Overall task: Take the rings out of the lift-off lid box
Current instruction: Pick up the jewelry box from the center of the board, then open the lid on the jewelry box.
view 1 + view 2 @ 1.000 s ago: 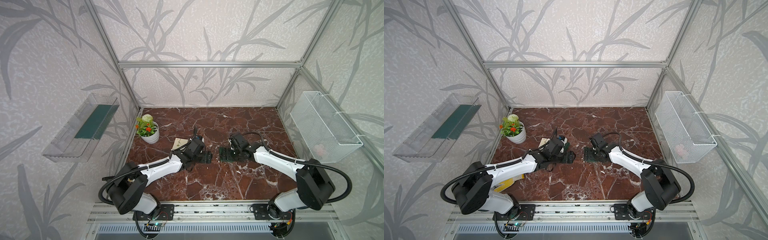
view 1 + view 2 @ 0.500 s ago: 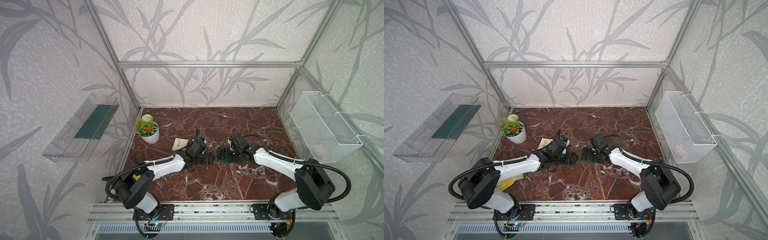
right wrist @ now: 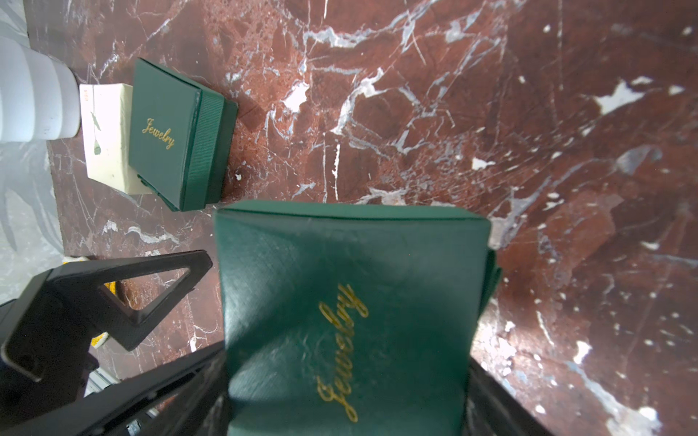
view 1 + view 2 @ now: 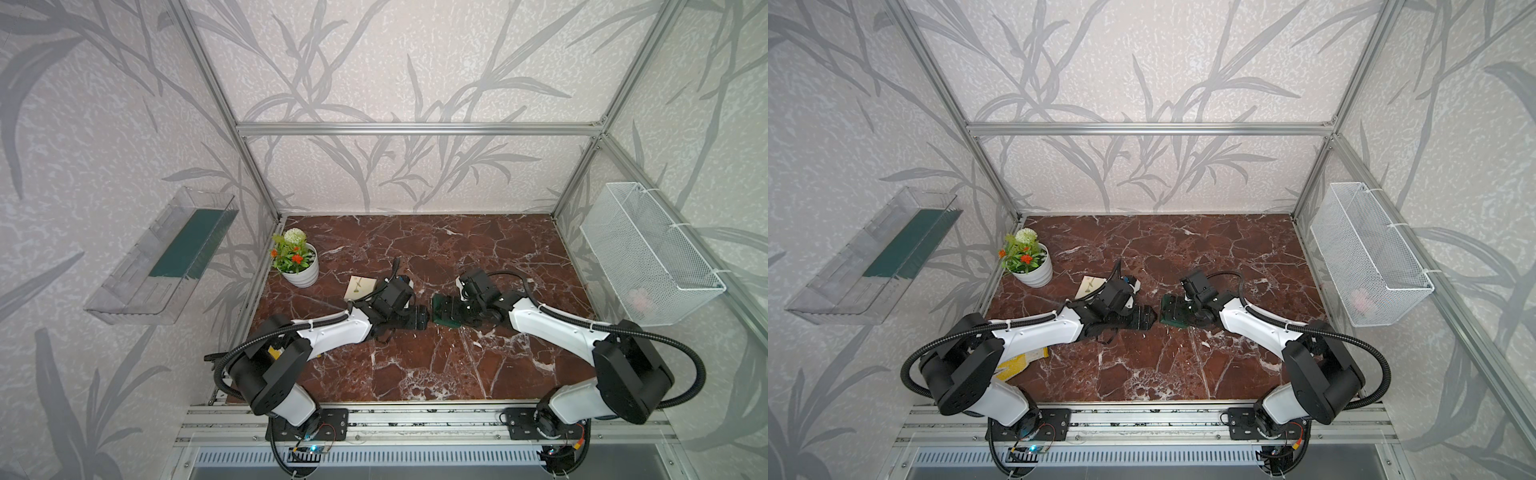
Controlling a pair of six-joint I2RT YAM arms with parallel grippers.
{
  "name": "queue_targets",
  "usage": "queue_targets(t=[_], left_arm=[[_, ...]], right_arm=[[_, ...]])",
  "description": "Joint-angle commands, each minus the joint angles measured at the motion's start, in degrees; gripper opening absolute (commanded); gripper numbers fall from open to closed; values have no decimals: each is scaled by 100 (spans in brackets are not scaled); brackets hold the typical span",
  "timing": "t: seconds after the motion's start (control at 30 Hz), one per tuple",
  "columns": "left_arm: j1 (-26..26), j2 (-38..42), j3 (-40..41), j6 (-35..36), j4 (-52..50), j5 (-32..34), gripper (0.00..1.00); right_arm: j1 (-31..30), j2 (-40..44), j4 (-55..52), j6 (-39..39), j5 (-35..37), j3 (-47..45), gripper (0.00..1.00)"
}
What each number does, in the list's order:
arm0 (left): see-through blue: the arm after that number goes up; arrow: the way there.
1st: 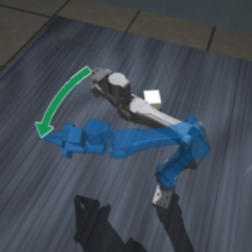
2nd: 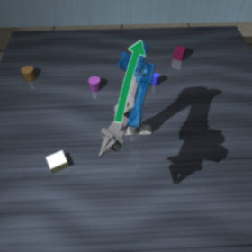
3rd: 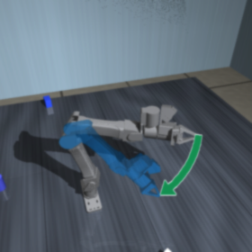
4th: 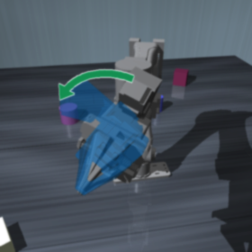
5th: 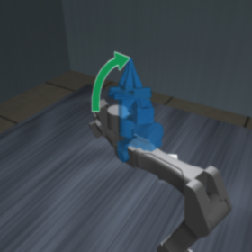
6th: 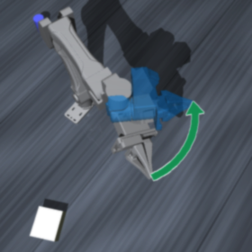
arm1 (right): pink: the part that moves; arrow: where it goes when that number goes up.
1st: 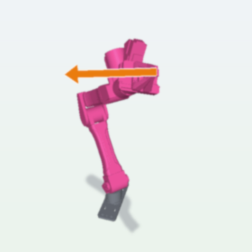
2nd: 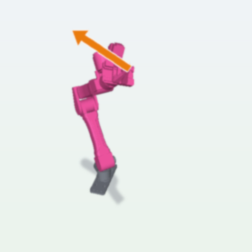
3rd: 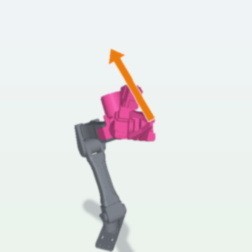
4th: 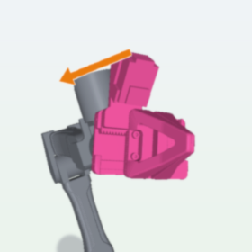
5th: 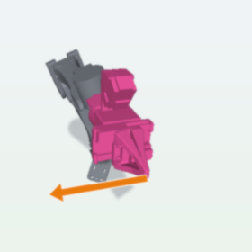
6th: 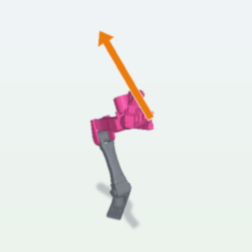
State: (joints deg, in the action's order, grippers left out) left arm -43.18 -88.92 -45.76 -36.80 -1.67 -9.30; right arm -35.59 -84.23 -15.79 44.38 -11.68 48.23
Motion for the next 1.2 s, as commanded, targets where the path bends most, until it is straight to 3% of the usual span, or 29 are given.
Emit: queue_targets(t=[0.0,1.17], left_arm=[[-33,24,-64,-74,60,-44,88],[-399,-287,-173,-128,29,31,87]], right_arm=[[-44,94,141,54,-92,-42,82],[-62,369,710,266,-554,-279,81]])
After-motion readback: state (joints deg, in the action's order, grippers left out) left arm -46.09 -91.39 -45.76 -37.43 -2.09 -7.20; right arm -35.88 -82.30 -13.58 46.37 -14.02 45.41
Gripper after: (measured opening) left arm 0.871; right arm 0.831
